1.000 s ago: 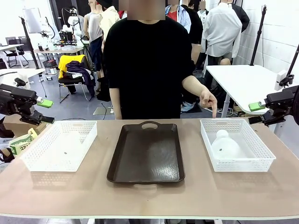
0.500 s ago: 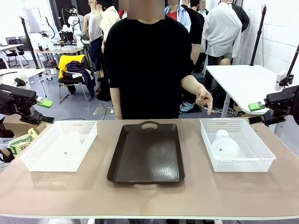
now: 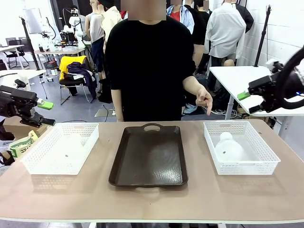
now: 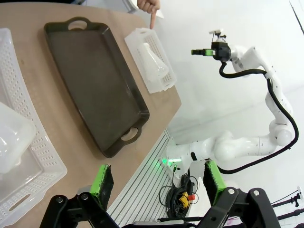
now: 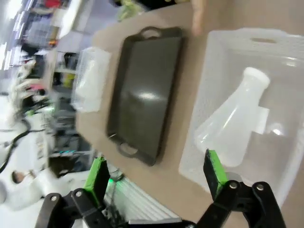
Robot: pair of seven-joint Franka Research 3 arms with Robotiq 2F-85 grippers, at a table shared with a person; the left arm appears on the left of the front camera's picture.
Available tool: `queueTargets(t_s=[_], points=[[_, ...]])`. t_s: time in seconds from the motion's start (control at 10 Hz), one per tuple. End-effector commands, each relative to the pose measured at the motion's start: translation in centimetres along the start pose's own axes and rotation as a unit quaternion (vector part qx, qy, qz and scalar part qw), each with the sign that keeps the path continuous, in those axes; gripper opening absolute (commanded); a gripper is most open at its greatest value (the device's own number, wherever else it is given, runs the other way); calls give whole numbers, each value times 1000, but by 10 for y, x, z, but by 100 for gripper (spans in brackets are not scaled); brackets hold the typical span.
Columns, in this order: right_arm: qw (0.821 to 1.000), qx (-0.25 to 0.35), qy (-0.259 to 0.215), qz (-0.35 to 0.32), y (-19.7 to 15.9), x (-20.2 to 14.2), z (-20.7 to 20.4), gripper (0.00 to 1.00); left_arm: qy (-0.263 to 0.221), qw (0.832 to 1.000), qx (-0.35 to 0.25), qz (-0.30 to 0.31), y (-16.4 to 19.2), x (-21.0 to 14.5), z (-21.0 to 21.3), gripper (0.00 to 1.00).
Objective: Prepare the laboratory tools.
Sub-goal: Pick up the Big flask that the person points to.
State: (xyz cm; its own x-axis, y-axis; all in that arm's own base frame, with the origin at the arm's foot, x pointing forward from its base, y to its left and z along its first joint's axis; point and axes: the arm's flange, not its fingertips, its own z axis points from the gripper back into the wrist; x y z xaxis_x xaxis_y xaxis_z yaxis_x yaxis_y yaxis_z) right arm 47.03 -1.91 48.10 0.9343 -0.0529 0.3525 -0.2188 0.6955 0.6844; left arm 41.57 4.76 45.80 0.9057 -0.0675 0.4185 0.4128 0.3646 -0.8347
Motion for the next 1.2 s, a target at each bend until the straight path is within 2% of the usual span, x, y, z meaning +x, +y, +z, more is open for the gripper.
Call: queueTargets(t_s=[0.0, 0.2, 0.3, 0.6, 0.7, 0.9, 1.1], points=[[990, -104, 73, -58, 11, 26, -30, 100, -2, 1000, -6, 2, -2, 2, 3, 100], [965, -210, 123, -102, 16, 50, -64, 100, -2, 1000, -6, 2, -2, 2, 3, 100], [956, -232, 141, -113, 13, 57, -82, 100, -2, 1000, -6, 2, -2, 2, 3, 100], [944, -251, 158, -143, -7, 71, -130, 100, -2, 1000, -6, 2, -2, 2, 3, 100], [939, -269, 150, -153, -16, 72, -140, 100, -2, 1000, -6, 2, -2, 2, 3, 100], [926, -307, 146, -166, -30, 71, -158, 100, -2, 1000, -6, 2, -2, 2, 3, 100], [925, -312, 135, -167, -38, 70, -162, 100, -2, 1000, -6, 2, -2, 2, 3, 100]])
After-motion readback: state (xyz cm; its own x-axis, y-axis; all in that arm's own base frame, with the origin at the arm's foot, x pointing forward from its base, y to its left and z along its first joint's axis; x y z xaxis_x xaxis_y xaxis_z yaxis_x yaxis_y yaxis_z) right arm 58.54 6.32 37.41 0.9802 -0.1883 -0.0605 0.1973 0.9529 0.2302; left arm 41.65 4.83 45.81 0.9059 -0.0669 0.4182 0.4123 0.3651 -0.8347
